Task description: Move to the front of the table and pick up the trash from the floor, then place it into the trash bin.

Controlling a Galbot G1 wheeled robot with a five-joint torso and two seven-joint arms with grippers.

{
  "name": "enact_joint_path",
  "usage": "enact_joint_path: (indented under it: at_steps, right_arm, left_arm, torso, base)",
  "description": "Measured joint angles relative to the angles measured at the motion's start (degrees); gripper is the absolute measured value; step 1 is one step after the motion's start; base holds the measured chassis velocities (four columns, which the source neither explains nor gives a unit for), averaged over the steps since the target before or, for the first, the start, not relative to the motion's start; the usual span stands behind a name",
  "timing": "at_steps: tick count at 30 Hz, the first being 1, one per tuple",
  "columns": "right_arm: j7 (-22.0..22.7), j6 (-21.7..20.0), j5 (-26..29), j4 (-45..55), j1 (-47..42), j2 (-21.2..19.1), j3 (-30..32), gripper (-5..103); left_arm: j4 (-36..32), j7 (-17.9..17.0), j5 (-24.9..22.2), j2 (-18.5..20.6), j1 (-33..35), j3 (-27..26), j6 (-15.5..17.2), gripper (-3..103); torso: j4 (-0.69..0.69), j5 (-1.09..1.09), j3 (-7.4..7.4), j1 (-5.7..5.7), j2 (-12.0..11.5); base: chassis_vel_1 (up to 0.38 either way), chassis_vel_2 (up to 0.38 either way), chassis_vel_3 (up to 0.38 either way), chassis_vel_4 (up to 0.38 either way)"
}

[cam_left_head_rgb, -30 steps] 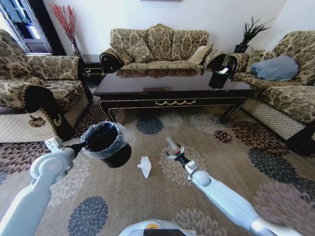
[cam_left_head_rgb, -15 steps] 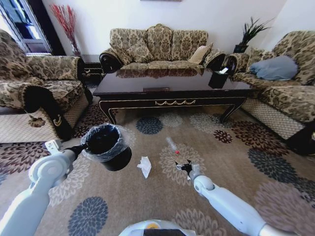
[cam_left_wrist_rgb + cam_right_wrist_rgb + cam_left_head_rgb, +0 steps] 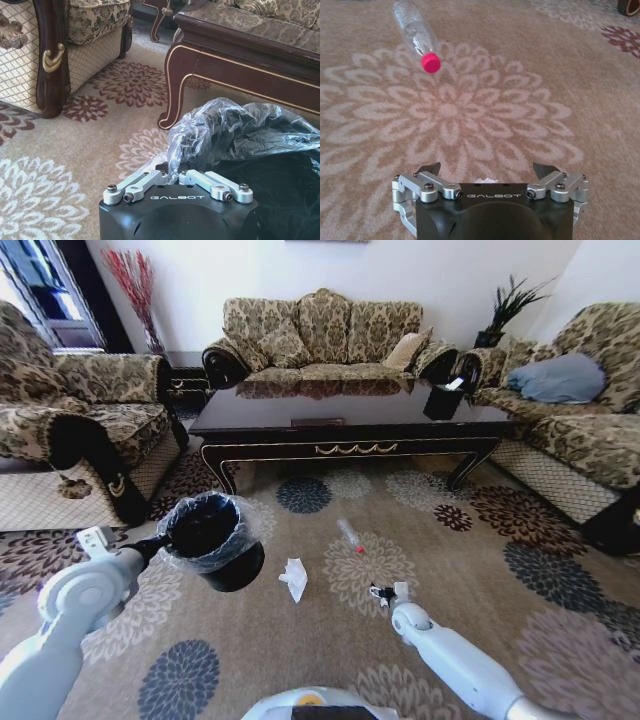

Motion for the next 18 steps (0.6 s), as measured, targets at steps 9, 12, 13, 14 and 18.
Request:
enact_joint_path:
  at_steps: [9, 12, 13, 14, 18]
  right_arm:
    - [-0.64, 0.65, -0.52, -2.7, -1.13, 1.67, 1.63, 100]
    - [-0.84, 0.81, -0.96, -2.99, -1.55, 1.99, 1.76, 100]
    - [-1.0, 0.91, -1.38, -3.29, -1.84, 2.28, 1.86, 100]
    - [-1.11, 1.0, -1.61, -3.46, -2.0, 2.44, 1.89, 102]
    - [-1.69, 1.43, -2.81, -4.35, -2.46, 3.0, 1.88, 88]
  left_arm:
    - [-0.77, -0.11, 0.07, -0.37, 0.85, -0.65, 0.02, 5]
    - [-0.9, -0.11, 0.06, -0.33, 1.24, -0.97, 0.03, 5]
    - [-0.96, -0.12, 0.06, -0.32, 1.44, -1.12, 0.04, 5]
    - [-1.0, -0.12, 0.06, -0.31, 1.54, -1.19, 0.05, 5]
    - [-1.09, -0.13, 0.05, -0.31, 1.67, -1.25, 0.06, 5]
  torso:
    - [0.0, 0.0, 0.0, 0.0, 0.0]
    - [0.0, 0.0, 0.0, 0.0, 0.0]
    - [0.0, 0.0, 0.0, 0.0, 0.0]
    - [0.0, 0.0, 0.0, 0.0, 0.0]
    - [0.0, 0.0, 0.0, 0.0, -0.02]
  base:
    - [0.0, 0.0, 0.0, 0.0]
    - [0.0, 0.0, 0.0, 0.0]
    - [0.0, 0.0, 0.0, 0.0]
    - [0.0, 0.0, 0.0, 0.0]
    - [0.0, 0.0, 0.0, 0.0]
